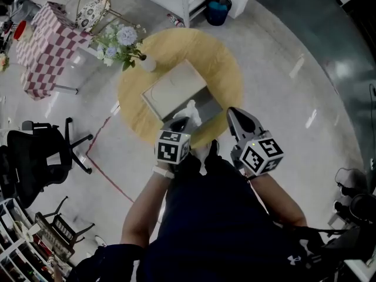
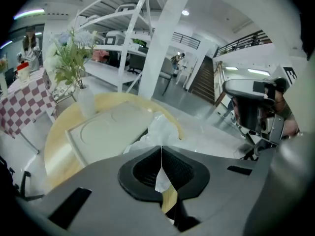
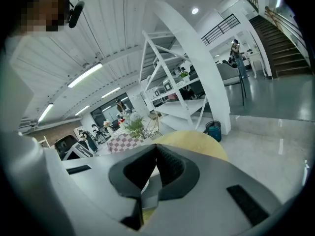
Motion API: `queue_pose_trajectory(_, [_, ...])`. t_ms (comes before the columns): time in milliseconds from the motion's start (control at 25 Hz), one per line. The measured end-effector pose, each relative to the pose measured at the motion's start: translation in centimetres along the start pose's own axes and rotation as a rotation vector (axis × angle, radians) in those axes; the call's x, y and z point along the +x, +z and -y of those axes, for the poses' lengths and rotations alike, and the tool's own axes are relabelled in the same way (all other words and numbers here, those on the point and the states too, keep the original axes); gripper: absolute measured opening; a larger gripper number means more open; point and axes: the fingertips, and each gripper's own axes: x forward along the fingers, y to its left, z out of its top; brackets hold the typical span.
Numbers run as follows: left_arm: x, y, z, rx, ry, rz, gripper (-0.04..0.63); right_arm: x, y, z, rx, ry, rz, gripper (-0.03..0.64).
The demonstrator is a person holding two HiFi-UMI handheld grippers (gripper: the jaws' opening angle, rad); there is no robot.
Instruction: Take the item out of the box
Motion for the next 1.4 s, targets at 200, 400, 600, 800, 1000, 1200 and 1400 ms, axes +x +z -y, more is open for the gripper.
queue_pose_trajectory(200, [-2.9, 2.3, 0.5, 0.015, 0.006, 0.106, 0.021, 0.1, 0.6, -1.0, -0.023, 0.020, 0.012, 0.012])
queue_pose_trajectory(400, [-6.0, 5.5, 0.8, 0.020, 0.013, 0.202, 0.021, 0.5, 2.9, -1.9, -0.056, 0.036, 0.056, 0.012])
queue_pose_trajectory(600, [-8.9, 8.7, 1.1, 0.032, 0.025, 0.300, 0.021, 0.8, 5.4, -3.0, -0.086, 0.059, 0.109, 0.012])
queue_pose_trajectory(800, [-12.3, 12.2, 1.6, 0.039, 0.020, 0.443, 0.021, 0.9, 8.4, -4.7, -0.139, 0.083, 0.165, 0.012])
queue_pose_trajectory(1000, [-15.9, 15.4, 2.3, 0.057, 0.009, 0.577, 0.021, -0.1, 12.9, -7.4, -0.283, 0.107, 0.257, 0.012])
queue_pose_trajectory(1200, [-18.4, 17.5, 2.8, 0.078, 0.014, 0.648, 0.021, -1.0, 15.6, -9.7, -0.338, 0.148, 0.319, 0.012])
queue_pose_trajectory(1400, [-20.1, 19.1, 2.4, 0.085, 0.048, 0.701, 0.021, -1.0, 17.5, -10.3, -0.402, 0.154, 0.355, 0.012])
